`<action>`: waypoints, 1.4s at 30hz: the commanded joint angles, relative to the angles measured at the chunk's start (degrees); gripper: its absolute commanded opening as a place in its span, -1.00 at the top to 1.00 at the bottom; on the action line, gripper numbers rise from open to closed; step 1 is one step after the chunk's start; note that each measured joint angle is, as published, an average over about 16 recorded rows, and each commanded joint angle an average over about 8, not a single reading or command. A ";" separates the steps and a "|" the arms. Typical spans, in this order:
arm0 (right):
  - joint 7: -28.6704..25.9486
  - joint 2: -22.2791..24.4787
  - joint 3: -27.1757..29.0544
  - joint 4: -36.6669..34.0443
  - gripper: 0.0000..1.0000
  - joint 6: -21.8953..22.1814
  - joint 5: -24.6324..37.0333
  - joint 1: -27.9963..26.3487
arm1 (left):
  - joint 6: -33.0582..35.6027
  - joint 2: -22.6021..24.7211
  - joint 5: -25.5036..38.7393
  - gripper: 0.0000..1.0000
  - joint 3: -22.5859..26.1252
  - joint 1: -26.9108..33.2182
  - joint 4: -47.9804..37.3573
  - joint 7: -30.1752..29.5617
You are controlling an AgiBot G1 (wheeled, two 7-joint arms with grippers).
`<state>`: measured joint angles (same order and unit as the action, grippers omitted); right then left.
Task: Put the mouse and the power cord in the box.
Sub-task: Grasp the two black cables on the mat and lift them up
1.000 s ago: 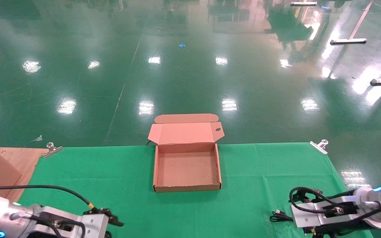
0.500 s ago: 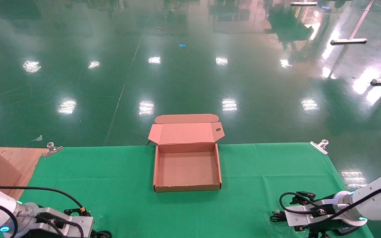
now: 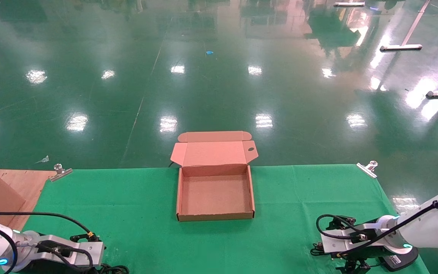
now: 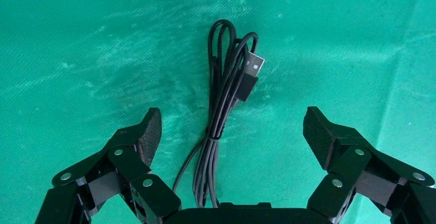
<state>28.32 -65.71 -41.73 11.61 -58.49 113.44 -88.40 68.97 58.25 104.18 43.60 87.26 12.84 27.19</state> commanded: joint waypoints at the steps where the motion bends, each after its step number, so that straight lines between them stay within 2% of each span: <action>1: 1.43 -0.43 0.29 -1.63 0.78 0.27 -0.49 -0.55 | -0.16 0.18 -0.56 0.86 -0.34 0.22 -1.32 1.63; 2: 1.93 -0.59 0.33 -2.18 1.00 0.31 -0.57 -0.77 | -0.19 0.25 -0.69 1.00 -0.43 0.36 -1.80 2.17; 18: 6.88 -1.86 0.82 -8.03 1.00 0.51 -1.38 -2.73 | -0.20 0.88 -1.92 1.00 -1.23 1.60 -7.82 6.78; 42: 9.50 -1.31 1.47 -10.91 1.00 -1.09 -2.31 -3.79 | -0.08 2.19 -1.89 1.00 -1.21 2.13 -10.90 9.79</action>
<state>37.77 -67.01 -40.27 0.75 -59.66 111.15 -92.34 69.03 60.33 102.27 42.38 89.54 2.01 36.98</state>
